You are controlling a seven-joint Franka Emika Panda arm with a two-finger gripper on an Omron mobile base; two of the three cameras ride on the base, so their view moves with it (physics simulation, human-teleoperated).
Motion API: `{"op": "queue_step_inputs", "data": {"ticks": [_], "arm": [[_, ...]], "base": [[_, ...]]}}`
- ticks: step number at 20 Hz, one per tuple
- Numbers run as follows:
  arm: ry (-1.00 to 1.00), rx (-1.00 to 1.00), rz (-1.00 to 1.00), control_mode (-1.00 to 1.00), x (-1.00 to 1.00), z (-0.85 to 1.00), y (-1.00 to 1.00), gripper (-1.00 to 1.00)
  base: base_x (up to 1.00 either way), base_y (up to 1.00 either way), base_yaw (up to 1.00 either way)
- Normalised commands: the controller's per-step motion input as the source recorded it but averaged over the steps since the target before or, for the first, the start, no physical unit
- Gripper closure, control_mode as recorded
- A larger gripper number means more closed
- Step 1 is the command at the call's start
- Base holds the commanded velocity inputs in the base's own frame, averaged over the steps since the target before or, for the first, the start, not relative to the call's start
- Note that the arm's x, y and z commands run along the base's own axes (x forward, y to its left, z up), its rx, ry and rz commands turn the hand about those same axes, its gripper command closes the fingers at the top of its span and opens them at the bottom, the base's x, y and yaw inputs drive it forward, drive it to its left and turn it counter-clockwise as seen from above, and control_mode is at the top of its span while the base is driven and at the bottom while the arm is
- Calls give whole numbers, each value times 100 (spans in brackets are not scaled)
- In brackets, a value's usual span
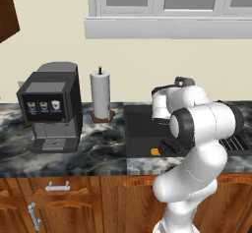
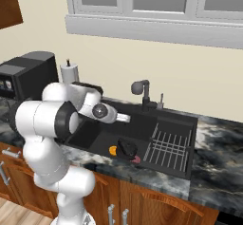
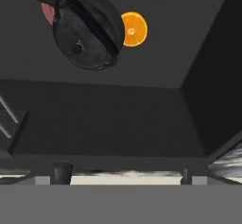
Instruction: Open the cabinet, pick the kettle from the cabinet, and place it in the sink.
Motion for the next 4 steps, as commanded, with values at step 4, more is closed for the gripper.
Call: {"op": "queue_step_inputs", "data": {"ticks": [4], "arm": [[8, -8, 0, -100, -33, 35, 8, -100]], "base": [[0, 0, 0]]}}
